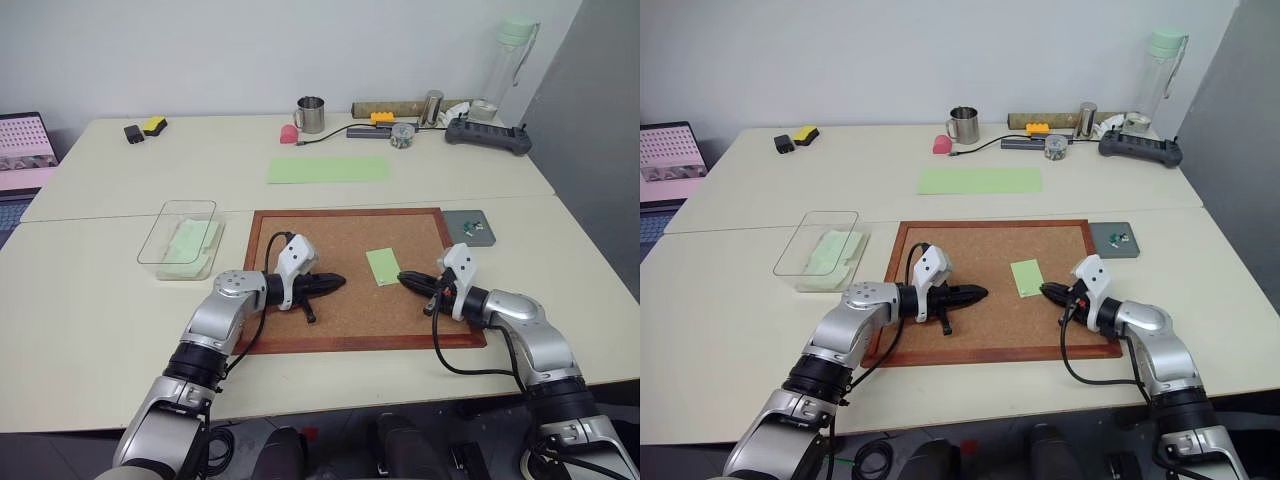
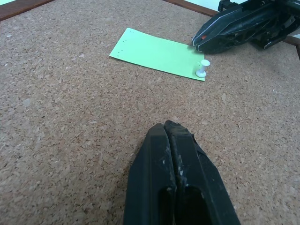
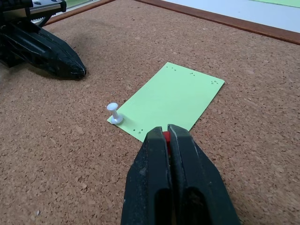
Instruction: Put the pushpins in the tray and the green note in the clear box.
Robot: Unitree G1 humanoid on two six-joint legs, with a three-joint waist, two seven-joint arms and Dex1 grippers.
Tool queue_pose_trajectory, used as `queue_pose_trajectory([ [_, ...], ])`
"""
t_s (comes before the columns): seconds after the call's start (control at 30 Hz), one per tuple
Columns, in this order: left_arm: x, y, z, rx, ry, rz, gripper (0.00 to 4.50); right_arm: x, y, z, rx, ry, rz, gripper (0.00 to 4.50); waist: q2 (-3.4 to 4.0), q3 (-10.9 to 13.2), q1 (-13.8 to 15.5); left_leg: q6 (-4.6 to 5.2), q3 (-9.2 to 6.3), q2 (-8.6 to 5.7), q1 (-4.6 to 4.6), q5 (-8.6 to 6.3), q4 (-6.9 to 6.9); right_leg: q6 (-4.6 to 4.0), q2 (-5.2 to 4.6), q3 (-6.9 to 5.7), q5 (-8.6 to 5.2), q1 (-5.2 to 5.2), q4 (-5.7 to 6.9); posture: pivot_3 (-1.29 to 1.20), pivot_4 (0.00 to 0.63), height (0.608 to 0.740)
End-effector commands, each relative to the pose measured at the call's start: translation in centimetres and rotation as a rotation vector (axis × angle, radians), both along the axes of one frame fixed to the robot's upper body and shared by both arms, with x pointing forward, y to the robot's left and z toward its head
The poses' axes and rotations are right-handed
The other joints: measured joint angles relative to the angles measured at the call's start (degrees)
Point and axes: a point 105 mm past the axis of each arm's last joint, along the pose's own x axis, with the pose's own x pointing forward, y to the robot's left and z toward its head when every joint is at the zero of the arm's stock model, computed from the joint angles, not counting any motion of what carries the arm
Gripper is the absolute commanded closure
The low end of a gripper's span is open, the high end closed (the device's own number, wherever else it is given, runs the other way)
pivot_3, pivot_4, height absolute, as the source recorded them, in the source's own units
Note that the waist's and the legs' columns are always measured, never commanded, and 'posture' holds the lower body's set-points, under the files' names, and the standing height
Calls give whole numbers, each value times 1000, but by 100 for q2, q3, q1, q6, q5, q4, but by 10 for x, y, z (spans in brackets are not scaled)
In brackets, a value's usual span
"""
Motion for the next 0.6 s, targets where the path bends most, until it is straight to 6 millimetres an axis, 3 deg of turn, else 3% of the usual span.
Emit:
queue_pose_trajectory([
  [0.03, -1, 10, -21, 63, 57, 38, 4500, 0, 0, 42, 118, -113, -10, 4497, 0, 0, 2, 0, -1, 0, -1, 0, 0, 0, 0, -1, 0, 0, 0, 0, 150, 740],
  [0.17, -2, 11, -21, 65, 57, 40, 4500, 2, -7, 61, 198, -118, -59, 4497, 0, 0, 2, 0, -2, 0, -2, 0, 0, 0, 0, -1, 0, -1, 0, 0, 150, 740],
  [0.43, -2, 11, -22, 66, 56, 38, 4500, 9, -29, 75, 242, -129, -164, 4497, 0, 0, 7, 0, -4, 1, -2, 0, -2, 0, 0, -3, 0, 0, -1, 0, 150, 740],
  [0.6, -2, 11, -22, 66, 57, 33, 4500, 53, -99, 80, 161, -181, -578, 4497, 0, 0, 0, 0, 4, -1, 0, 0, 1, 1, 0, 5, 1, 0, -1, 0, 150, 740],
])
